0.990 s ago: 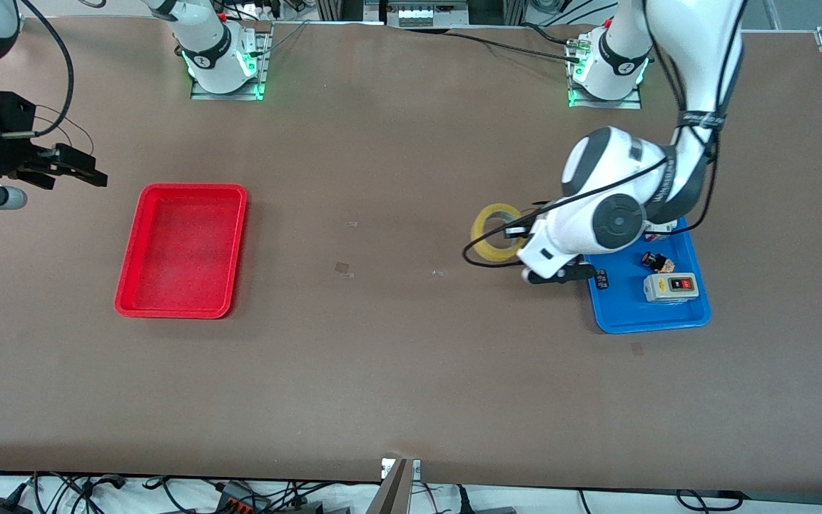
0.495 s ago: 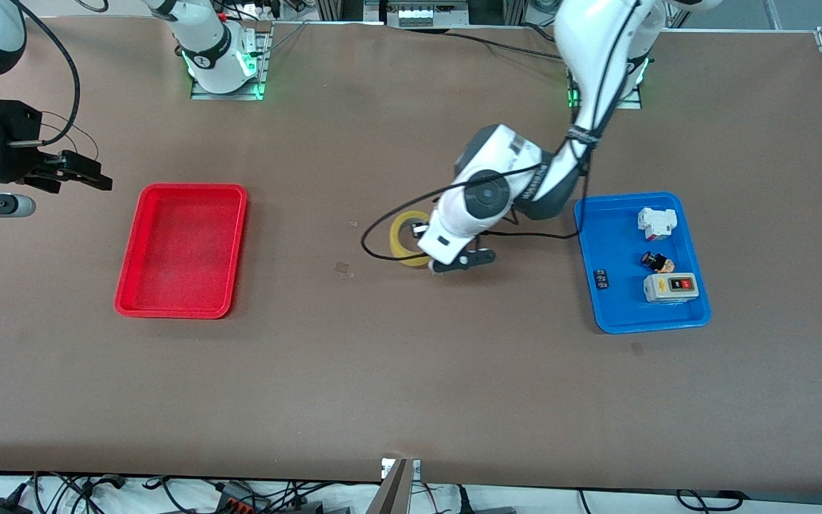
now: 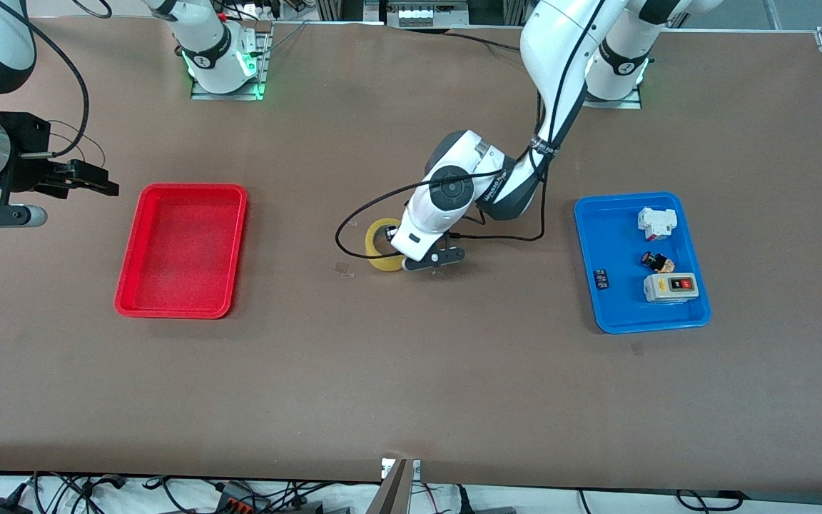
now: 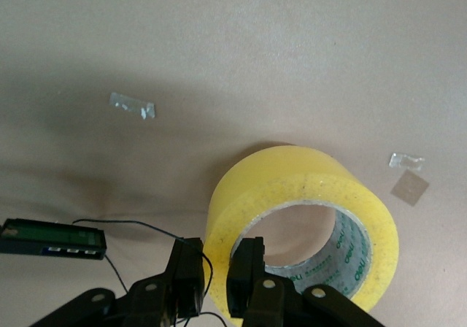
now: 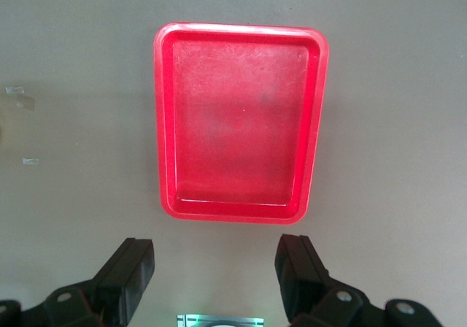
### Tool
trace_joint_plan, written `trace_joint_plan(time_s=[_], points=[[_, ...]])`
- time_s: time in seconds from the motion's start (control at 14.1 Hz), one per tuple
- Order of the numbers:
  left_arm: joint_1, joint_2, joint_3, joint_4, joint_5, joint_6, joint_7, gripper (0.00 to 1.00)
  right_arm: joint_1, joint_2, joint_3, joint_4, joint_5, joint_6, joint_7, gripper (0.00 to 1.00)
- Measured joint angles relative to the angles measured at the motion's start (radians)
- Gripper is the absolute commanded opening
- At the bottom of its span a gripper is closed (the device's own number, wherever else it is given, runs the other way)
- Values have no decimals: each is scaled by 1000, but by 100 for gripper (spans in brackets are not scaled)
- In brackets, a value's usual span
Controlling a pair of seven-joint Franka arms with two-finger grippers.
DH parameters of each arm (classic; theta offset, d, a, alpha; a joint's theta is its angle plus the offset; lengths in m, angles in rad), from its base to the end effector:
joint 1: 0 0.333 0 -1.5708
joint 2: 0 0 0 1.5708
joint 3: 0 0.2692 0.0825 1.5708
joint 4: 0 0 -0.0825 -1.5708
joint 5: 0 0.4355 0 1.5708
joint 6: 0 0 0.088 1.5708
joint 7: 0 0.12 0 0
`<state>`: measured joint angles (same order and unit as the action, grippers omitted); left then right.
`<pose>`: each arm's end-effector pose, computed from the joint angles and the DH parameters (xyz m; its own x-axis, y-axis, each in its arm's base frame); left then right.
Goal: Place and move tape with both arms
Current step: 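Lift the tape roll with the left gripper and carry it toward the table middle, then set the tape roll on the table and open the left gripper, then withdraw the left gripper while the right gripper reaches down to the tape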
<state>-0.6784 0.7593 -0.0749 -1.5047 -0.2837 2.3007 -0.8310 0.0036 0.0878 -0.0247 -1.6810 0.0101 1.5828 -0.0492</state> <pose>0.5275 -0.4995 0.1426 0.9469 0.2594 -0.1902 0.2940 -0.9379 0.1843 0.6132 -0.0114 0.4550 0.9825 0.0280 -0.1843 0.0254 -0.9995 -0.0168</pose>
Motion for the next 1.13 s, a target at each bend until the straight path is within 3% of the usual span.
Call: trace_joint_plan(time_s=[0.07,0.49,0.78,1.13], points=[[0,7,1,0,0,10,0,100,1,3,1,5,0,2,0,100],[1,-1,12,34,0,0,-3,100,1,39,4,42,3,6,-50,100],[31,-99,36,57,0,-206,-7,100,24,100,7,42,26,25,-66,100],[192,-262,46,59,63,-483,-4,100,208,206,12,44,36,77,-52,100]])
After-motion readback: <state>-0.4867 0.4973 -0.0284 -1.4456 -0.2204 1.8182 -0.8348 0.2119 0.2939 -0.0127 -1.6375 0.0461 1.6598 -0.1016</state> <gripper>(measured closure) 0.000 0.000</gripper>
